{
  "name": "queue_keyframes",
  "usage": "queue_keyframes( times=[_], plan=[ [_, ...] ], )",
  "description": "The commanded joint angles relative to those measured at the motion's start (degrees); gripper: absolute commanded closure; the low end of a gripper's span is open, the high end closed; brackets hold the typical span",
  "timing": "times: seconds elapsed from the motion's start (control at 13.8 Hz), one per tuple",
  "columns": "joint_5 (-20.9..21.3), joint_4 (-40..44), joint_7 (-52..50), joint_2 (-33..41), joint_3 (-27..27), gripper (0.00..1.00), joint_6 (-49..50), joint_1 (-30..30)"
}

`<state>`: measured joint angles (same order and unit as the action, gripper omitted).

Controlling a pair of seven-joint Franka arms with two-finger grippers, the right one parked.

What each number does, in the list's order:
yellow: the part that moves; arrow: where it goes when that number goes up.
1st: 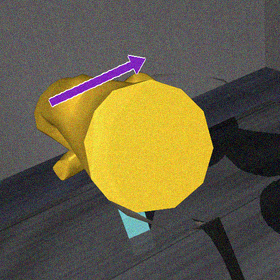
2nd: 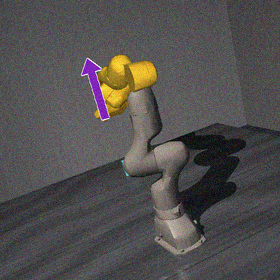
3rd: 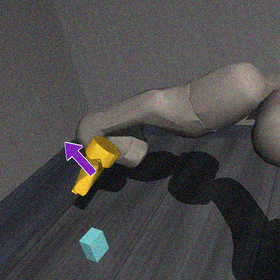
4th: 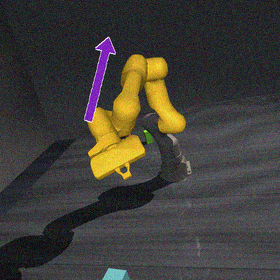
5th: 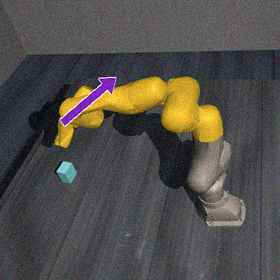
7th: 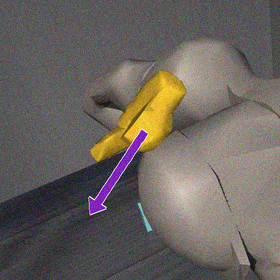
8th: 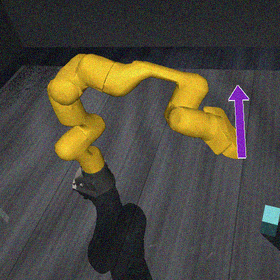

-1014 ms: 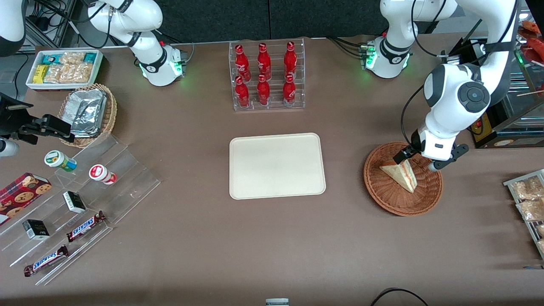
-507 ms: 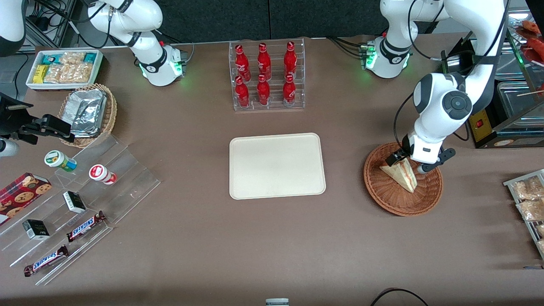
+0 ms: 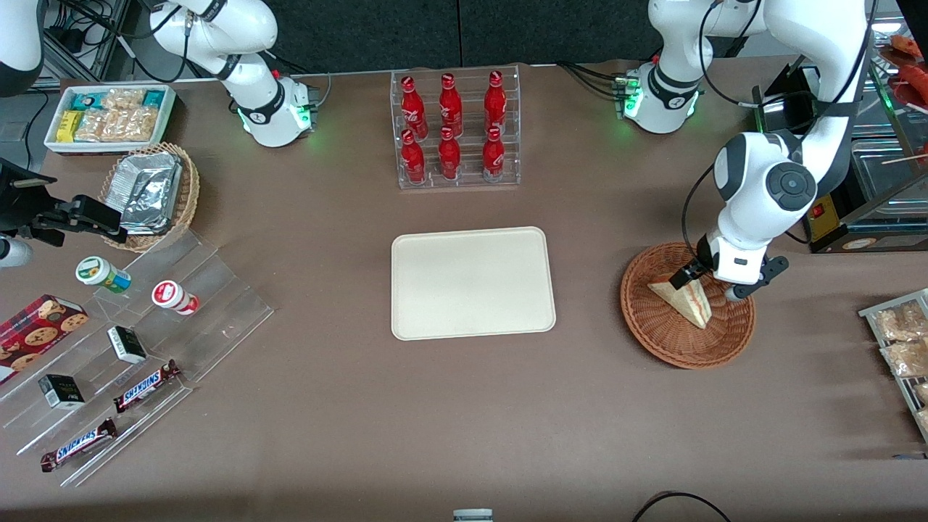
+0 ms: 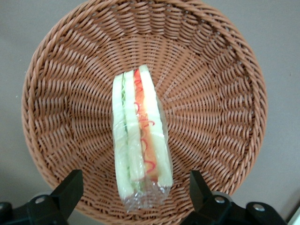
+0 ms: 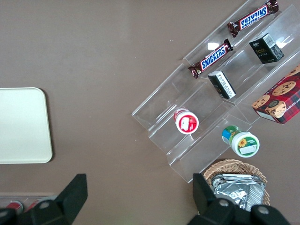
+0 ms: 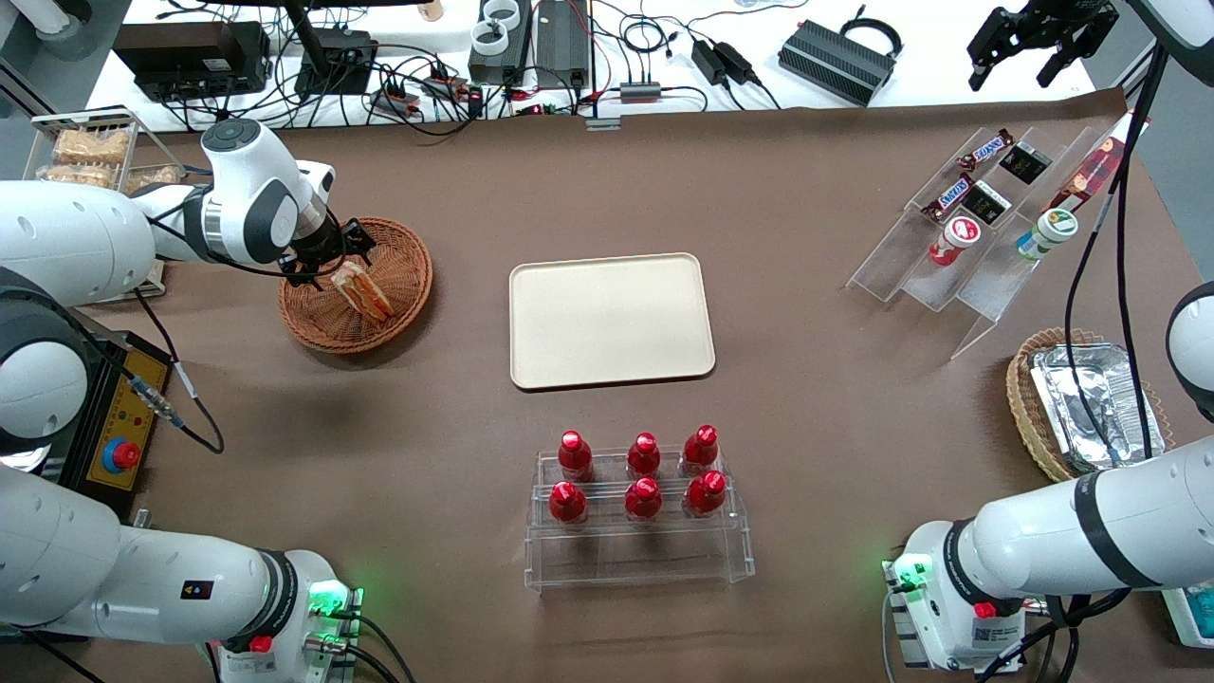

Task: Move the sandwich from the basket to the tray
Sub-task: 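Lower the open left gripper around the sandwich and close it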

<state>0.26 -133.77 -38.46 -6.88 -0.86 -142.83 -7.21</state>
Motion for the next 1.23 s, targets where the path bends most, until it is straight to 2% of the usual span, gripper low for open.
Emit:
queue_keyframes(
  times=[0.0, 0.29, 0.36, 0.43, 0.58, 0.72, 0.8, 1.16],
  plan=[
    [1.1, -2.1, -0.6, -0.3, -0.4, 0.0, -3.5, -0.6],
    [1.1, -3.3, -0.6, -0.4, -0.4, 0.01, -5.4, -0.9],
    [1.1, -3.2, -0.6, -0.6, -0.4, 0.07, -5.4, -0.9],
    [1.1, -3.2, -0.6, -0.7, -0.4, 0.19, -5.4, -0.9],
    [1.1, -3.2, -0.7, -0.8, -0.4, 0.5, -5.5, -0.9],
    [1.1, -3.2, -0.7, -0.8, -0.4, 0.93, -5.5, -0.9],
    [1.1, -3.2, -0.7, -0.8, -0.4, 1.0, -5.5, -0.9],
    [1.1, -2.7, -0.7, -0.4, -0.4, 1.0, -5.1, -1.0]
  ],
)
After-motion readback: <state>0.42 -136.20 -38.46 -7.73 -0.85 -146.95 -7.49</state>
